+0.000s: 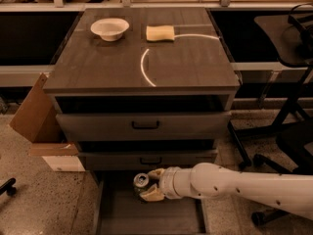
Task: Place green can into bottom drawer
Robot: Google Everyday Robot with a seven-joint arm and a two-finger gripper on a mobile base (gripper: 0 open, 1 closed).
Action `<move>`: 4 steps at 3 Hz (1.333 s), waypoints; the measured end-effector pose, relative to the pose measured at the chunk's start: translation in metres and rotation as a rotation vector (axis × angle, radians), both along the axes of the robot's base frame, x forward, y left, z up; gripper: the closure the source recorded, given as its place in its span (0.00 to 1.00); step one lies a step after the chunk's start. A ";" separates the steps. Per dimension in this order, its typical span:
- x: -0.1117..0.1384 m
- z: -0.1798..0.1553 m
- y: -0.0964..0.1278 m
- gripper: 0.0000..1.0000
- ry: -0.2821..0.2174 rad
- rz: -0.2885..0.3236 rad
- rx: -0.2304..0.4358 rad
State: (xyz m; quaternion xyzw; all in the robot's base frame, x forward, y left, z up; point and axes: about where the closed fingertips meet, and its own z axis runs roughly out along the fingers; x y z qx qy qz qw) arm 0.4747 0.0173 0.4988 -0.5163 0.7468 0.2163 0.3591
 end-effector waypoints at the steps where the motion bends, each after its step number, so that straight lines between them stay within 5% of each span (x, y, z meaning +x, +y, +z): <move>1: 0.001 -0.053 0.012 1.00 0.044 -0.003 0.030; 3: 0.009 -0.074 0.014 1.00 0.013 0.049 0.016; 4: 0.021 -0.110 0.019 1.00 -0.023 0.145 0.000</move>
Offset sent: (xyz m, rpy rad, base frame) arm 0.0051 0.0076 -0.0382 0.0172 0.0207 -0.0025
